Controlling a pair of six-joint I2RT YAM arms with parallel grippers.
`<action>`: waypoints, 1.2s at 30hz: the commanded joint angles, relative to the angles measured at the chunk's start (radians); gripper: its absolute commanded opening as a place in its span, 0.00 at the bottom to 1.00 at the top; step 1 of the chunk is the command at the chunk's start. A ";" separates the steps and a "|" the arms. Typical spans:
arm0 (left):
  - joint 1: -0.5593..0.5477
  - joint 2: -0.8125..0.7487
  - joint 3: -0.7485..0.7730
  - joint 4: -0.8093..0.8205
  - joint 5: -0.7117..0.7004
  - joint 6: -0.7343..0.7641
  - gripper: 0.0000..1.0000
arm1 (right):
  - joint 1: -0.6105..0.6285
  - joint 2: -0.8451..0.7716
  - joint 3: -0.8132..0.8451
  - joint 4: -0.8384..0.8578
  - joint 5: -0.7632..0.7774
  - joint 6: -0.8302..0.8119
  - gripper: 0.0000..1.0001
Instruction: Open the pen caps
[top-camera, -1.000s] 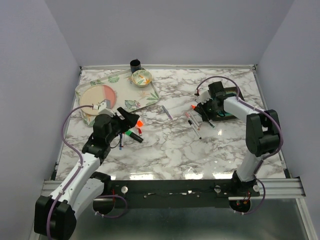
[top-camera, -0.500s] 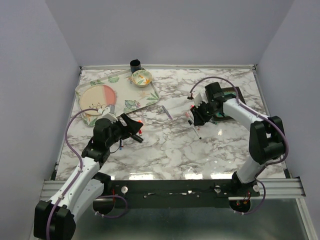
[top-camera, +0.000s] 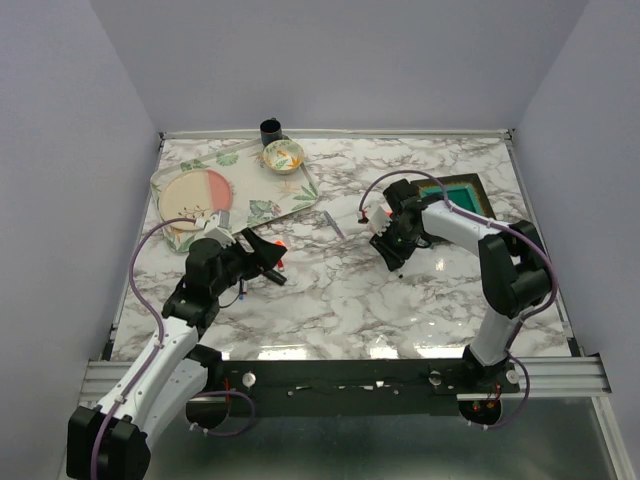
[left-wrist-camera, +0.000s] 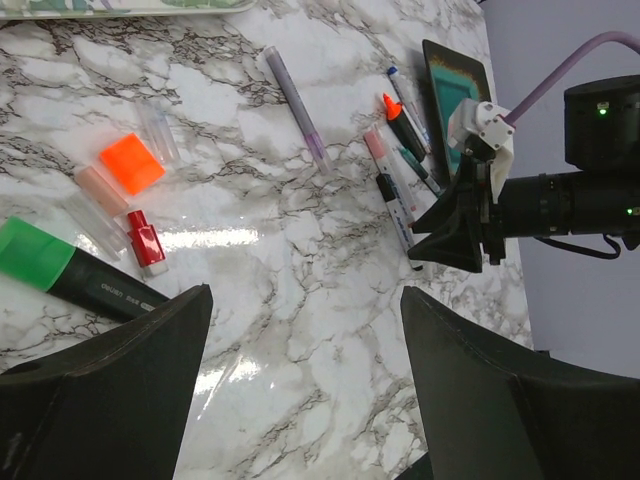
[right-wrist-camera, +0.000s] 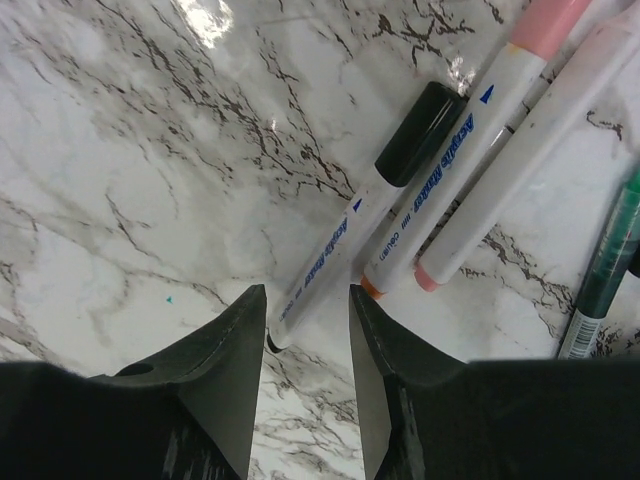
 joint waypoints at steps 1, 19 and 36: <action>-0.006 -0.028 -0.010 -0.024 0.005 0.001 0.85 | 0.015 0.036 0.009 -0.027 0.099 0.010 0.46; -0.007 -0.106 -0.121 0.150 0.034 -0.221 0.93 | 0.153 0.123 0.029 -0.078 0.061 0.013 0.01; -0.331 0.254 -0.216 0.670 -0.278 -0.457 0.90 | 0.154 -0.019 0.087 -0.157 -0.582 -0.063 0.00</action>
